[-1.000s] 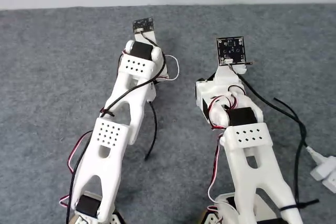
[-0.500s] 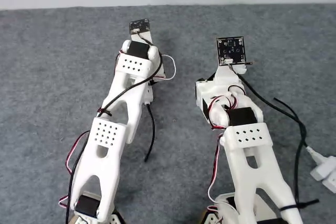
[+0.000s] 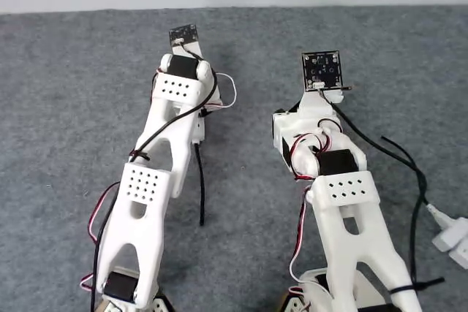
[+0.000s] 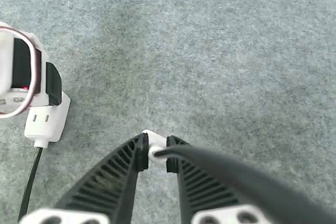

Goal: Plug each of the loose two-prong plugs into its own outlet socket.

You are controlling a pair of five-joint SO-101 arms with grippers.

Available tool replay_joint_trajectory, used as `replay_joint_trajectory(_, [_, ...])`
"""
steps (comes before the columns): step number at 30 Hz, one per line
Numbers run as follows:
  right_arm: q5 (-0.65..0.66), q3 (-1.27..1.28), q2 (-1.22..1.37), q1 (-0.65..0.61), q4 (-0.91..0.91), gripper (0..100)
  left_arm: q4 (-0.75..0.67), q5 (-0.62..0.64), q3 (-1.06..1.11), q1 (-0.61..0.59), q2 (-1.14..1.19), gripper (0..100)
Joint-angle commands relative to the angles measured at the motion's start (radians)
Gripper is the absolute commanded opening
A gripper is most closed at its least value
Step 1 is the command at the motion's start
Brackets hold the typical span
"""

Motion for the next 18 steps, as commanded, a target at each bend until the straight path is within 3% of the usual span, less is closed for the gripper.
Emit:
replay_joint_trajectory(1, [0.012, -0.074, -0.038, -0.013, 0.008, 0.8, 0.035, -0.015, -0.001, -0.028, -0.026, 2])
replay_joint_trajectory(9, [0.012, -0.074, -0.038, -0.013, 0.008, 0.8, 0.034, -0.176, -0.022, 0.008, -0.129, 2])
replay_joint_trajectory(18, [0.012, -0.074, -0.038, -0.013, 0.008, 0.8, 0.035, -0.193, -0.025, -0.002, -0.164, 2])
